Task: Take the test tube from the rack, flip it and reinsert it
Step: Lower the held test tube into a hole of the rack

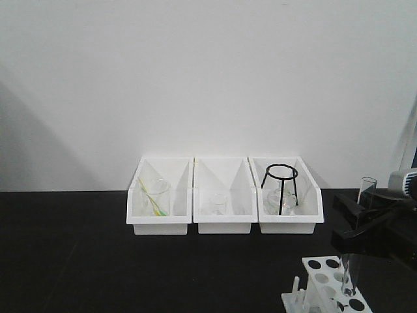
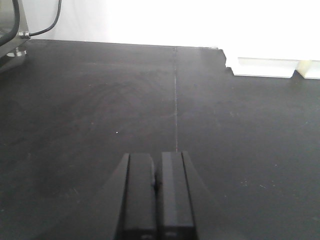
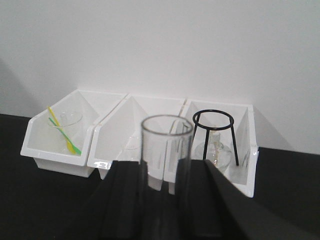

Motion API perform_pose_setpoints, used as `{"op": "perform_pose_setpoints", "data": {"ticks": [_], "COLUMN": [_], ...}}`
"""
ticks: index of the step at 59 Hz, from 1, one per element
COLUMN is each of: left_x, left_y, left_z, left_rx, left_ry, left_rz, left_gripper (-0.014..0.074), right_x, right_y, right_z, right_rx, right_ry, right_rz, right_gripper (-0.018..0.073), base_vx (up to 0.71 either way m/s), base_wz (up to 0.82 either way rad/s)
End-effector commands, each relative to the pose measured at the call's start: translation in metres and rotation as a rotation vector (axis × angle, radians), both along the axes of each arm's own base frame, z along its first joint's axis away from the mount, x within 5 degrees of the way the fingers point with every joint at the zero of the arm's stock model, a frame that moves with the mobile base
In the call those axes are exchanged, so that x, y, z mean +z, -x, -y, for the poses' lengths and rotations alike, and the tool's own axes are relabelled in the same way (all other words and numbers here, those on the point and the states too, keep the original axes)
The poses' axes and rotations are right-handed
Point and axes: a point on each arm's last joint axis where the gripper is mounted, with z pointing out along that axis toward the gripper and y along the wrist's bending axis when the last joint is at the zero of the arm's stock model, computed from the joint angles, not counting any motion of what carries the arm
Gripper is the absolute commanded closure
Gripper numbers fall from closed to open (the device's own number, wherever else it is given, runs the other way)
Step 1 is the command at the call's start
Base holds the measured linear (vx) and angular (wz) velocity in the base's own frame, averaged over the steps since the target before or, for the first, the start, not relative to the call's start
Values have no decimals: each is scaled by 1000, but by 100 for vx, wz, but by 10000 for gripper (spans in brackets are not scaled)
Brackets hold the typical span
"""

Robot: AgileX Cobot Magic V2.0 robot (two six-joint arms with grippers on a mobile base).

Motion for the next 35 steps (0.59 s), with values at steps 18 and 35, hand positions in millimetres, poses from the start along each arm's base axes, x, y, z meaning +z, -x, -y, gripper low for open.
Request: {"op": "perform_pose_setpoints", "data": {"ticks": [18,35], "left_x": [8,8], "left_y": [-1,-1], "left_z": [1,1], "left_rx": [-12,-12], "left_ry": [-4,-4], "left_rz": [98,98], "left_gripper": [603,603], "right_x": [10,-12], "right_y": [14,22], "right_z": [0,9], "right_rx": [32,-68], "right_ry": [-144,-59], "right_rz": [292,287], "right_gripper": [568,568], "base_vx": [0,0], "base_wz": [0,0]}}
